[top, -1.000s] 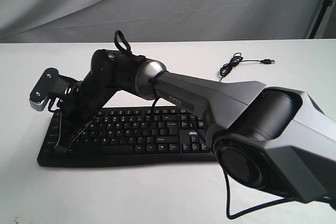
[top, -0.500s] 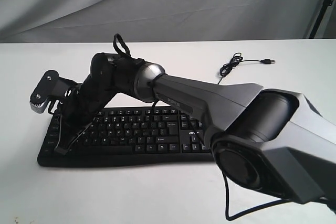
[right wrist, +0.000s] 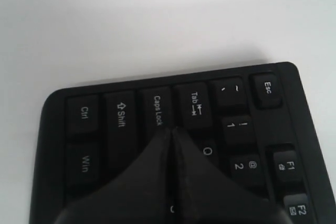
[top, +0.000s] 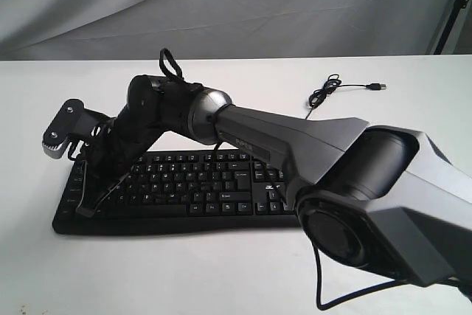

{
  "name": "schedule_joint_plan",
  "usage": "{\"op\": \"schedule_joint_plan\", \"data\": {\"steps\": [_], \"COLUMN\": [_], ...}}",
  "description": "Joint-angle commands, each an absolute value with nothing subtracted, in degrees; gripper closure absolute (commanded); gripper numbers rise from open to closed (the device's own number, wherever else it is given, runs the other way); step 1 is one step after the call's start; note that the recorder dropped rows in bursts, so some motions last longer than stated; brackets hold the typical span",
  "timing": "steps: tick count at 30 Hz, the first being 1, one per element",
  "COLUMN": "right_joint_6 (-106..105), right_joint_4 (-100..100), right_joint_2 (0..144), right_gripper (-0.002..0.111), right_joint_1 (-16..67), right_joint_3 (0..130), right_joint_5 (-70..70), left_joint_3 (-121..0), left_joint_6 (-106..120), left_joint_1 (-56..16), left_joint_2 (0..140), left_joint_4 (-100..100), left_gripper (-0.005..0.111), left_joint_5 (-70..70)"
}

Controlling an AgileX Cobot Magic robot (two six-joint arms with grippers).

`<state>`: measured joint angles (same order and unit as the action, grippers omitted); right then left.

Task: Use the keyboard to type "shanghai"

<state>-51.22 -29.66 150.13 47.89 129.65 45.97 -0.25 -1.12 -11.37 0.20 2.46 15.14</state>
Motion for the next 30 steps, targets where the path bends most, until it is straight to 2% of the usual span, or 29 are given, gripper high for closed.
{"op": "schedule_joint_plan", "data": {"steps": [1, 26, 30], "right_joint_6": [-51.08, -47.86, -48.15], "right_joint_4": [-27.62, -22.34, -21.99], "right_joint_2": [148.33, 144.08, 143.60], "right_gripper": [0.108, 0.108, 0.108], "right_joint_1": [47.90, 40.40, 39.20], "right_joint_3": [129.84, 129.73, 125.12], "right_joint_5": [46.37, 65.67, 64.07], "left_joint_3": [0.00, 0.00, 0.00], "left_joint_6": [-1.28, -1.28, -1.28], "left_joint_1": [-11.60, -11.60, -11.60], "left_joint_2": [0.00, 0.00, 0.00], "left_joint_4": [2.51, 2.51, 2.51], "left_gripper": [0.107, 0.107, 0.107], "left_joint_5": [14.87, 14.87, 14.87]}}
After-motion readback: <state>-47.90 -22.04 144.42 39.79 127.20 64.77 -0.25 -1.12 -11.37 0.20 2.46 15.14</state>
